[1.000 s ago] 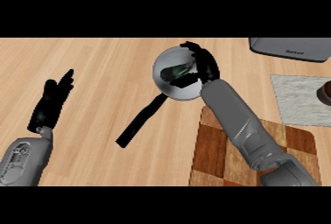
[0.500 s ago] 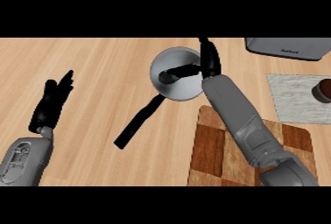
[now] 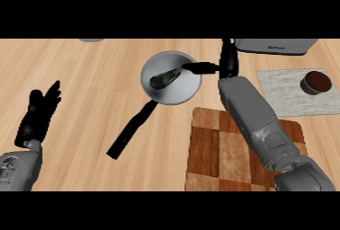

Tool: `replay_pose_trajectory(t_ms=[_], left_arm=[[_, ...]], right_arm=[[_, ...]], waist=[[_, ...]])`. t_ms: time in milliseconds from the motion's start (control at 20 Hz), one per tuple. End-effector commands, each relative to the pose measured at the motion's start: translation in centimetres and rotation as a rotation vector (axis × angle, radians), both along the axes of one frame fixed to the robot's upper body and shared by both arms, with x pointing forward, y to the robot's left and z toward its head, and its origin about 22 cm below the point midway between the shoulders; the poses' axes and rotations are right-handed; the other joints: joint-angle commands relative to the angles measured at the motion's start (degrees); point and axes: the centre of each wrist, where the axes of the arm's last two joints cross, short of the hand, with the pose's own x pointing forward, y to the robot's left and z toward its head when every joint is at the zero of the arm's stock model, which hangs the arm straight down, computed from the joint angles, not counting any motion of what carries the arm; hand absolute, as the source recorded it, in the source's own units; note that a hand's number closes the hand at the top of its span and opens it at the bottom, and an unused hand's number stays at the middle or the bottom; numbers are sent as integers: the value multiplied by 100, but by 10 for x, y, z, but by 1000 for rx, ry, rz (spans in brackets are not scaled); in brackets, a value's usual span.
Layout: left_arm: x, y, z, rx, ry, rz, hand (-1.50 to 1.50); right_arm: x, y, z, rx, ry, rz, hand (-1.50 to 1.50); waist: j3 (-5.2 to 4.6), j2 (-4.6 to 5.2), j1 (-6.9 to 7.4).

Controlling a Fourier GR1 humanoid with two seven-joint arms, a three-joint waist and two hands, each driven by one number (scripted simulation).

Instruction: Pick the eggplant from the cutting board and place it in the pan

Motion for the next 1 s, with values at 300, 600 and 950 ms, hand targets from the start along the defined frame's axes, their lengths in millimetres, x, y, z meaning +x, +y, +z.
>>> replay_pose_trajectory(t_ms=[300,600,950], left_arm=[[-26,19,-13,10,20,79,0],[-36,20,-7,6,22,87,0],[-29,25,0,5,24,88,0]], right_arm=[[-6,-123,-9,57,-11,32,-150],[-14,-168,1,33,22,84,-150],[-41,-240,2,-1,34,113,-150]], waist=[[-4,-132,-388],[-8,-174,-464],[-7,-162,-456]])
